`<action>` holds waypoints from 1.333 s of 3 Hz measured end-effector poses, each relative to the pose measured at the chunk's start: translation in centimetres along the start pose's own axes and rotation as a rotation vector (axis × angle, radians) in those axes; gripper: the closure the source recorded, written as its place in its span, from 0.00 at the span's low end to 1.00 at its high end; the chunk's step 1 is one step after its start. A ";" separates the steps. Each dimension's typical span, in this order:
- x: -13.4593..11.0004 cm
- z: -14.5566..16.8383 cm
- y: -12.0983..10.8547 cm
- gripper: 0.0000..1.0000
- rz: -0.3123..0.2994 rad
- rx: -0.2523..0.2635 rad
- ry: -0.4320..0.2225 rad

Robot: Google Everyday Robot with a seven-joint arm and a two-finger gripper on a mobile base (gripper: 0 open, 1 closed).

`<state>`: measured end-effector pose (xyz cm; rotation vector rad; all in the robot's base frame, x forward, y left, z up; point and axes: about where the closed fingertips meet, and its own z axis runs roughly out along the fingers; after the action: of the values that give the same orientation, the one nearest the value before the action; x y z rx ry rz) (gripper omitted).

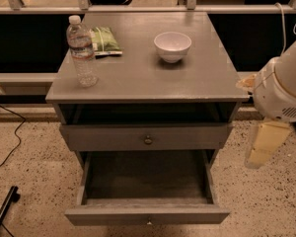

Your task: Close middle drawer

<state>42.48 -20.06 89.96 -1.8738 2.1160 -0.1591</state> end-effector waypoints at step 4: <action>2.2 16.9 8.0 0.00 -0.051 -0.110 -0.041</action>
Offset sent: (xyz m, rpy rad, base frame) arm 0.0069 -0.0001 -0.1168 0.0421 0.1098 0.0228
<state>39.75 -19.13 71.37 -1.9766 2.0902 -0.0151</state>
